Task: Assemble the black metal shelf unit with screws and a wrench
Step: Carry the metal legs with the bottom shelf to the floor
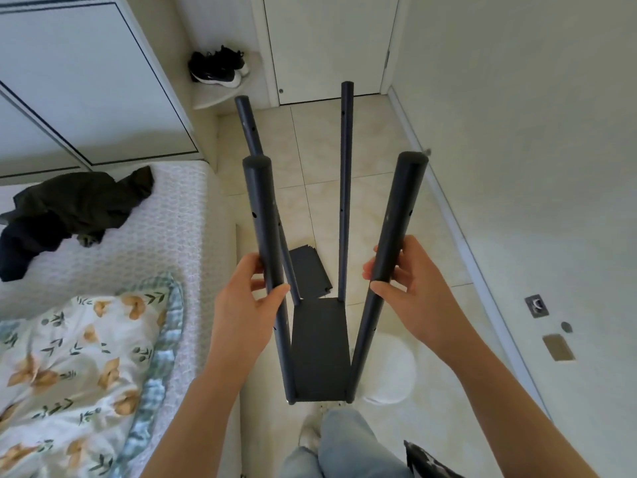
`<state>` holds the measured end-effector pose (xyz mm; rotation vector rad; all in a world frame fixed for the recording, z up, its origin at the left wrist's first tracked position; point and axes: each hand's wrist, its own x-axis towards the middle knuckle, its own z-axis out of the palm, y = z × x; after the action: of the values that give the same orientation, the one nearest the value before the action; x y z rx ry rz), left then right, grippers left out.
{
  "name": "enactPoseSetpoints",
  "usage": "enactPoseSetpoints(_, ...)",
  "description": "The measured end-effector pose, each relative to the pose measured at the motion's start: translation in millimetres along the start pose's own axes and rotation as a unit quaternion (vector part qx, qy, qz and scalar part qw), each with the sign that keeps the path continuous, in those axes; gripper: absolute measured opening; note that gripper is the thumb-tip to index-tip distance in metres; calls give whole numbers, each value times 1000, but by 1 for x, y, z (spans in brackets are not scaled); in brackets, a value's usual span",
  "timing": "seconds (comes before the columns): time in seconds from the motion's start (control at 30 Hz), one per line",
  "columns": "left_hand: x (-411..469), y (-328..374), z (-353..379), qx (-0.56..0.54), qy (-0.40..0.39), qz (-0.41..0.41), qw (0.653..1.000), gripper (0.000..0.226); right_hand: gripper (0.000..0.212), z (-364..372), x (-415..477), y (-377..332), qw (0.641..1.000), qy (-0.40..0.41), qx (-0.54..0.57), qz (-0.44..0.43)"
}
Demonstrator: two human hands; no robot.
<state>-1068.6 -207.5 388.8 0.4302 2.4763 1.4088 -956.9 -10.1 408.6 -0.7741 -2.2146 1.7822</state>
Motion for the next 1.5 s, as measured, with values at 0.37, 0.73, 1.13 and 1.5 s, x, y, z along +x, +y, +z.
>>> enactPoseSetpoints(0.37,118,26,35,-1,-5,-6,1000,38,37,-33,111,-20,1000,8,-2,18)
enactPoseSetpoints(0.73,252,46,66,9,-75,14,997,40,41,-52,219,-33,998,56,-12,27)
enactPoseSetpoints(1.13,369,61,76,7,-101,34,994,42,42,-51,321,-55,995,95,-25,30)
enactPoseSetpoints(1.5,413,61,111,18,-91,5,996,45,40,-76,379,-47,996,67,-42,37)
